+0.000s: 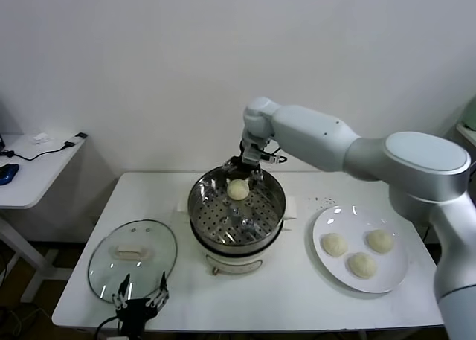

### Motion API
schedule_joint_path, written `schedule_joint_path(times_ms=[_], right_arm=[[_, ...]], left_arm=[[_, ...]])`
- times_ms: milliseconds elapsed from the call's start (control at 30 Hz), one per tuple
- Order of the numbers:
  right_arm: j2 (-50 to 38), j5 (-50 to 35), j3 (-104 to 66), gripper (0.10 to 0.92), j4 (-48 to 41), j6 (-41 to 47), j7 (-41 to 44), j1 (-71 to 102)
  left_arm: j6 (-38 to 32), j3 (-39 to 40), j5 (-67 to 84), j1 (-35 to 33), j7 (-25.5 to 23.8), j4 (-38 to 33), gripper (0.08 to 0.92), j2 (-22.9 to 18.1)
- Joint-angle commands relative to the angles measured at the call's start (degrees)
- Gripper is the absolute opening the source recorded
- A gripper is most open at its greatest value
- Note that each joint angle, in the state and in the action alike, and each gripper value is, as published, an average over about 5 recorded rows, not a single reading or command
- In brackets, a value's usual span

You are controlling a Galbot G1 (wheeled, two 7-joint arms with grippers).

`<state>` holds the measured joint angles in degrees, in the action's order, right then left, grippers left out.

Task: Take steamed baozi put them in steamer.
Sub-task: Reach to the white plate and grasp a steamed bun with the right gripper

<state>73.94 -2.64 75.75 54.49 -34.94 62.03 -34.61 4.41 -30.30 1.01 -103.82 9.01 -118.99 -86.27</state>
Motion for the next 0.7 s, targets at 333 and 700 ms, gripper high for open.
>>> schedule_joint_path(times_ms=[333, 700], right_arm=[[-32.14, -33.64, 22.47, 0.823, 18.62, 28.59, 3.04, -21.33], [-46.17, -30.15, 33.15, 0.823, 34.11, 43.6, -8.22, -16.98]], left_arm=[[-0.29, -0.27, 0.04, -0.17, 0.07, -0.67, 0.823, 0.1], [-0.59, -0.02, -0.02, -0.67, 0.04, -1.05, 0.823, -0.47]])
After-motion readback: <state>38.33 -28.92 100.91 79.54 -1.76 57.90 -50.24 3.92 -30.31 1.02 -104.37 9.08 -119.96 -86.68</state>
